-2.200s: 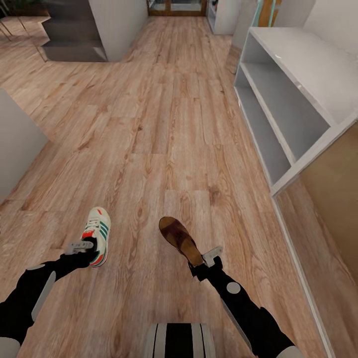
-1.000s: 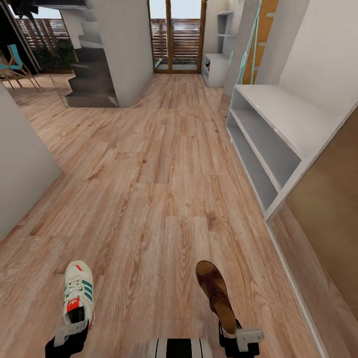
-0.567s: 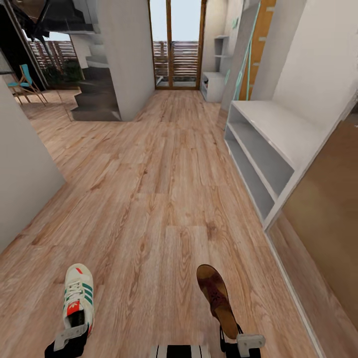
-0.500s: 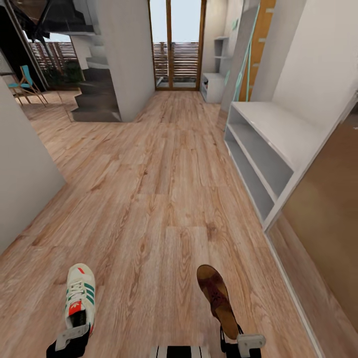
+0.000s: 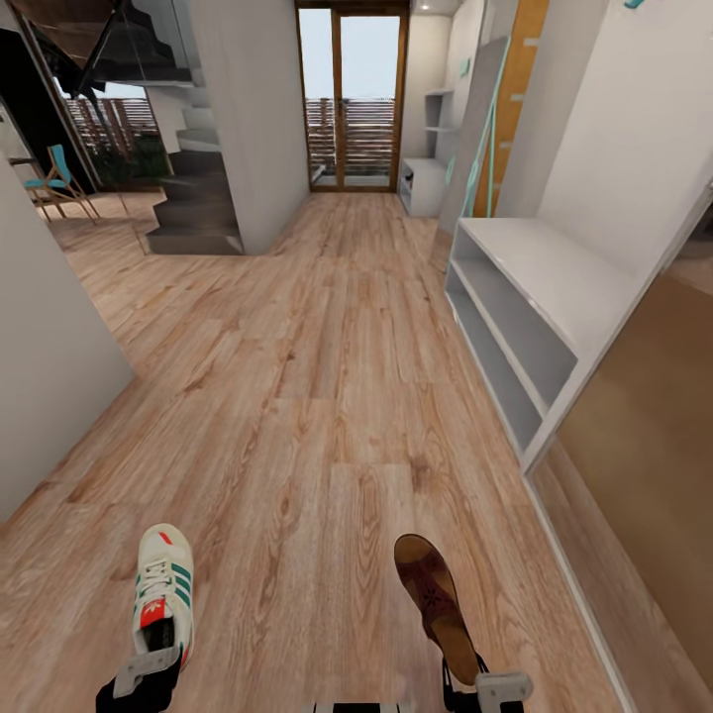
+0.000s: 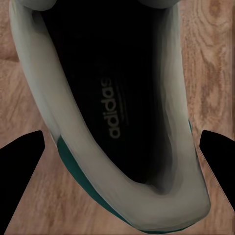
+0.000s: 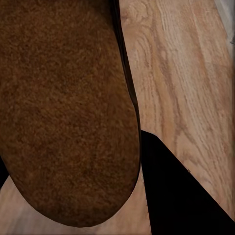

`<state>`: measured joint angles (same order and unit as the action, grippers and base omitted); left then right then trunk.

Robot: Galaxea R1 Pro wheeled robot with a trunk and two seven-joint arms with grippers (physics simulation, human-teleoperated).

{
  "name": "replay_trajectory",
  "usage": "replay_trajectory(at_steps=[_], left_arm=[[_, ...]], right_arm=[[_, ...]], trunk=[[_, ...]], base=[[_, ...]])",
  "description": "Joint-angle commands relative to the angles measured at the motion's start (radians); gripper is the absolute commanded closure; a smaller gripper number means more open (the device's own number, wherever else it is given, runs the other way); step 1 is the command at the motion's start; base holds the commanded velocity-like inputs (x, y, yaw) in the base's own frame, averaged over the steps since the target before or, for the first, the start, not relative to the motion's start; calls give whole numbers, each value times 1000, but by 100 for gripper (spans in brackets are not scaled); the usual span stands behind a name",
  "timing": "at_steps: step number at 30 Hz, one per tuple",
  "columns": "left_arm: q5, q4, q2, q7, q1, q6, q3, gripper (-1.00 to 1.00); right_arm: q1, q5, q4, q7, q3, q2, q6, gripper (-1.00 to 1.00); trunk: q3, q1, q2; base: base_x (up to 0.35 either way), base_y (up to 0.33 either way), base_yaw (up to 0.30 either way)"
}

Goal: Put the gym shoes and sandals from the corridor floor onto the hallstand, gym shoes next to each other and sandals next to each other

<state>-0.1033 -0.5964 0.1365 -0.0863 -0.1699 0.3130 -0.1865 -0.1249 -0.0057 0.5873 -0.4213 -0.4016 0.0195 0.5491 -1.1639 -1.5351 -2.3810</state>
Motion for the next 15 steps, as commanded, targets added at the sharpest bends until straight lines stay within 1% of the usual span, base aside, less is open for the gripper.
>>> replay_trajectory(at_steps=[1, 5, 10, 15], left_arm=[[-10, 1, 0, -9, 0, 1, -2, 100], [-10, 2, -1, -9, 0, 1, -2, 100], [-11, 3, -3, -8, 0, 1, -2, 100], [-10, 2, -3, -8, 0, 4, -3, 100]], right_arm=[[-1, -5, 0, -8, -8, 1, 1, 100], [-1, -5, -1, -8, -8, 1, 1, 100], [-1, -5, 0, -7, -10, -1, 1, 100], [-1, -5, 2, -9, -10, -8, 1, 100]], trunk=[[4, 4, 7], [23, 19, 35], [46, 39, 70], [64, 58, 105]], base=[[0, 0, -37], [0, 0, -90], [0, 0, -148], [0, 0, -46]])
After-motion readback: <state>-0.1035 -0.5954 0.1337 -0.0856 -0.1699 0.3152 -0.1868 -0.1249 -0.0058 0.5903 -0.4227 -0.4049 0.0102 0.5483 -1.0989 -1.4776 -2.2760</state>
